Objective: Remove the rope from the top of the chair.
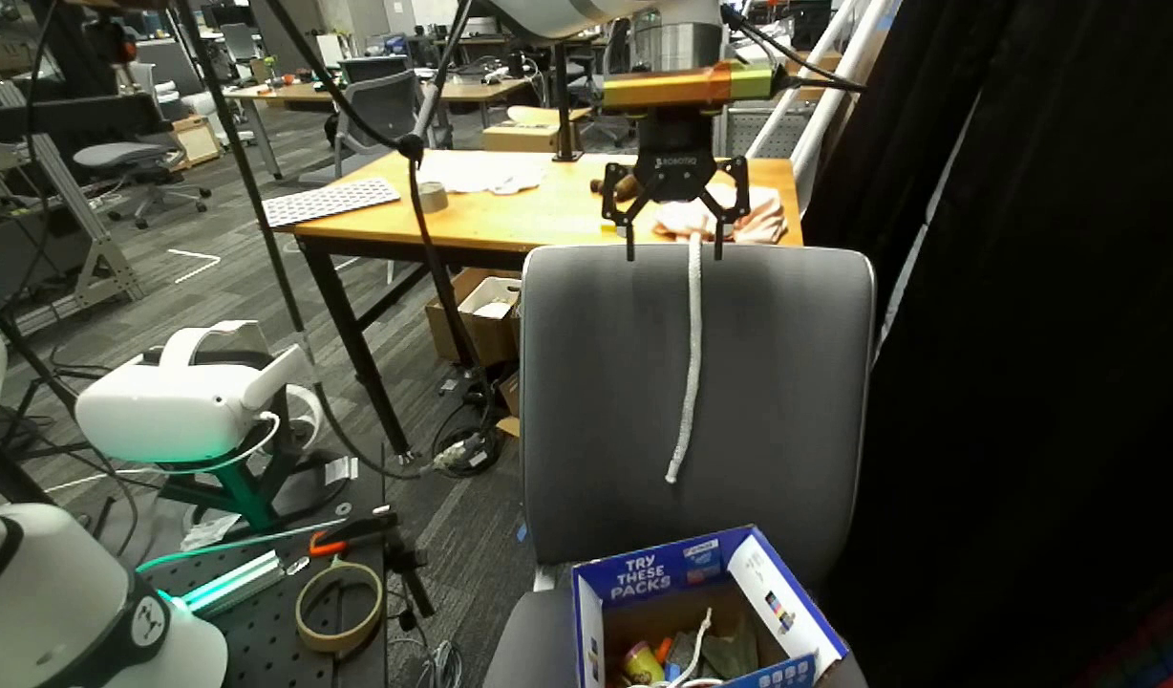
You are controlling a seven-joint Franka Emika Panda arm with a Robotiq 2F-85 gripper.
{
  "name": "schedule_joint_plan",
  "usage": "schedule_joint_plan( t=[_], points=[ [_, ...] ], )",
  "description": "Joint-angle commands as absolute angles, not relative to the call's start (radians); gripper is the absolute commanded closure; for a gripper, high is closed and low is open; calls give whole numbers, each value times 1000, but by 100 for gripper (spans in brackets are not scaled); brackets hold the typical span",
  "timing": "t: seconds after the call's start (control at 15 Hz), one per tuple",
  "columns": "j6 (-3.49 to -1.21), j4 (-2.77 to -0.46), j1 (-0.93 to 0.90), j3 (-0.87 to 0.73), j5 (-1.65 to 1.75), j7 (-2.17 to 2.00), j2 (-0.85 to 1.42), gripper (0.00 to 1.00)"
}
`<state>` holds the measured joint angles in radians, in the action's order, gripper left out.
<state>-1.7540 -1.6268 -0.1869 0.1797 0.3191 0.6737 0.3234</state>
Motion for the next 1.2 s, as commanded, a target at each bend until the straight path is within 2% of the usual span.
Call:
schedule_joint_plan(
  t=[0.0,0.47,0.53,0.6,0.73,1.13],
  points=[
    [-1847,-1510,-174,200,333,835,418,0],
    [-1954,-1491,-139,217,170,1056,527,0],
    [-1951,-1491,-139,215,167,1071,534,3],
    [-1954,-1496,-135,217,161,1098,540,26],
    [-1958,-1504,-136,212,156,1121,545,30],
    [-1959,-1522,-134,206,147,1155,528,75]
  ],
)
